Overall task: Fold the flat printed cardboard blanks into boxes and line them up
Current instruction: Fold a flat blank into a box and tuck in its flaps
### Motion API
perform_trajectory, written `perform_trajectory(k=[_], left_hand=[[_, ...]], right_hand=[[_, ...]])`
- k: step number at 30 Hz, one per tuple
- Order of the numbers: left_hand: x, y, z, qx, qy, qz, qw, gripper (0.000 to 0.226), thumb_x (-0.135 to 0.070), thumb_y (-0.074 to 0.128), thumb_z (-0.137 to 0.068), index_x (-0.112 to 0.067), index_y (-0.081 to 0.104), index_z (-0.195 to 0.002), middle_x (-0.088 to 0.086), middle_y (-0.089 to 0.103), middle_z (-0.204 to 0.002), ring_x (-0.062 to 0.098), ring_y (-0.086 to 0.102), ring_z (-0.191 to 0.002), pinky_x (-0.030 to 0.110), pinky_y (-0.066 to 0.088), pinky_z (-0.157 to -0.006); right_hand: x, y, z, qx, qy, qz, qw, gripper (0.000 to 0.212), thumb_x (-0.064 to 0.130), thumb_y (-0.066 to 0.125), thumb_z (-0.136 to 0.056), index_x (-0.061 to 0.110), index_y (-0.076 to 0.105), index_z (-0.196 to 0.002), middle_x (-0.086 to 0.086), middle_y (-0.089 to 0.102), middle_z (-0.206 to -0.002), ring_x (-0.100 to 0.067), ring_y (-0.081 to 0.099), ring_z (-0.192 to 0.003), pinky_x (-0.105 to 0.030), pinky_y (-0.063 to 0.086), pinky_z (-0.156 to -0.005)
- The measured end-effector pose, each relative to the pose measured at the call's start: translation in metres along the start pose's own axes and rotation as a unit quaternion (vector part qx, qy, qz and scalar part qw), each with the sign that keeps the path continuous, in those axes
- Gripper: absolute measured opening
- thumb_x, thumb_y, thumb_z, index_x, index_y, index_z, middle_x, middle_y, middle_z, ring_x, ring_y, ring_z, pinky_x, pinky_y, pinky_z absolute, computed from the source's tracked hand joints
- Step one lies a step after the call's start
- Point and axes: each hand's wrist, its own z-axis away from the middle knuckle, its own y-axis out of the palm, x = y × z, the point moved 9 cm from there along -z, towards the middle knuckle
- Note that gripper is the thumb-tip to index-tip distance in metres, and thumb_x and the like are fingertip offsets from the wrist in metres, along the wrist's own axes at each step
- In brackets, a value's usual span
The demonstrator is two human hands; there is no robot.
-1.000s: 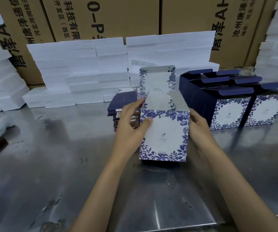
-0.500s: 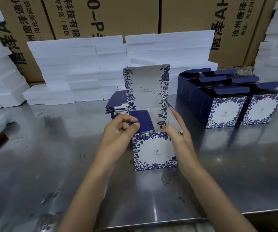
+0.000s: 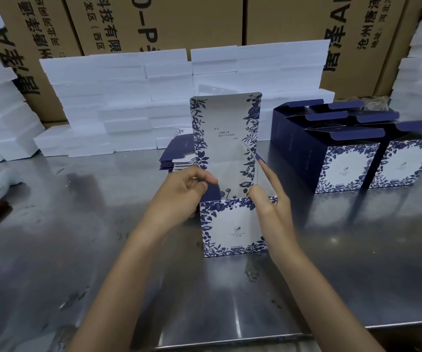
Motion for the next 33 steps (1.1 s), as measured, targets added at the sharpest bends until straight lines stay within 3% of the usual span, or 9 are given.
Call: perform_trajectory(k=[4,9,13,18,22,26,29,33], left_hand=[[-0.001,-0.008,-0.007,-0.016,0.004,0.003,1.000,0.014,-0.014,0.059,-0.099,-0.020,0.068,-0.091,-0.007,0.046,-0.052,0.009,0.037,-0.044,0.025,0.032,-0.053],[-0.003,-0.002,-0.012,-0.002,0.018,-0.028,0.999,0.024,-0.012,0.051,-0.102,-0.022,0.069,-0.090,0.006,0.054,-0.072,0.015,0.037,-0.055,0.031,0.032,-0.062],[-0.001,-0.008,-0.023,-0.010,0.001,-0.019,1.000,0.019,-0.014,0.055,-0.099,-0.022,0.069,-0.089,-0.004,0.056,-0.066,0.011,0.039,-0.049,0.028,0.033,-0.055],[0.000,-0.001,-0.031,0.003,0.005,-0.054,0.999,0.031,-0.005,0.045,-0.098,-0.022,0.068,-0.088,0.011,0.048,-0.071,0.020,0.035,-0.059,0.029,0.026,-0.052],[0.006,-0.007,-0.037,-0.036,-0.001,-0.004,0.999,0.019,-0.018,0.054,-0.100,-0.025,0.066,-0.087,-0.005,0.067,-0.084,0.003,0.055,-0.056,0.022,0.040,-0.058],[0.016,-0.006,-0.039,-0.081,-0.013,0.024,0.996,0.022,-0.019,0.048,-0.103,-0.024,0.064,-0.088,0.001,0.063,-0.086,0.016,0.054,-0.072,0.031,0.040,-0.069],[0.016,-0.008,-0.042,-0.082,-0.020,0.014,0.996,0.026,-0.018,0.047,-0.101,-0.025,0.067,-0.085,-0.002,0.057,-0.072,0.013,0.048,-0.059,0.029,0.036,-0.058],[0.011,-0.006,-0.043,-0.076,-0.022,0.022,0.997,0.021,-0.020,0.053,-0.099,-0.024,0.070,-0.086,-0.004,0.067,-0.083,0.007,0.055,-0.059,0.021,0.040,-0.053]], right_hand=[[-0.001,0.000,-0.001,-0.003,-0.001,-0.008,1.000,0.062,0.029,0.055,-0.080,0.038,0.056,-0.140,0.020,0.070,-0.123,0.005,0.068,-0.094,-0.015,0.055,-0.075],[-0.002,-0.001,-0.001,-0.010,-0.001,-0.009,1.000,0.063,0.030,0.055,-0.079,0.040,0.055,-0.141,0.021,0.072,-0.116,0.004,0.067,-0.088,-0.020,0.057,-0.079],[0.000,-0.001,0.000,-0.005,-0.011,-0.002,1.000,0.062,0.031,0.054,-0.080,0.041,0.054,-0.142,0.022,0.065,-0.130,0.009,0.063,-0.107,-0.011,0.052,-0.081],[0.001,0.000,0.001,-0.001,-0.016,0.001,1.000,0.061,0.028,0.053,-0.081,0.039,0.055,-0.142,0.026,0.066,-0.126,0.009,0.063,-0.109,-0.008,0.049,-0.079],[0.001,0.000,0.001,0.000,-0.011,-0.007,1.000,0.062,0.029,0.053,-0.081,0.039,0.054,-0.142,0.024,0.065,-0.128,0.009,0.064,-0.107,-0.007,0.049,-0.077],[0.003,0.003,0.004,0.008,-0.018,-0.001,1.000,0.061,0.028,0.053,-0.082,0.038,0.054,-0.142,0.036,0.066,-0.118,0.012,0.062,-0.108,-0.006,0.048,-0.080],[0.003,0.002,0.004,0.011,-0.014,0.002,1.000,0.062,0.030,0.053,-0.082,0.041,0.054,-0.142,0.033,0.064,-0.125,0.011,0.061,-0.111,-0.006,0.048,-0.083],[0.004,0.003,0.003,0.012,-0.006,0.003,1.000,0.063,0.033,0.053,-0.080,0.043,0.052,-0.143,0.027,0.064,-0.129,0.010,0.061,-0.111,-0.009,0.050,-0.084]])
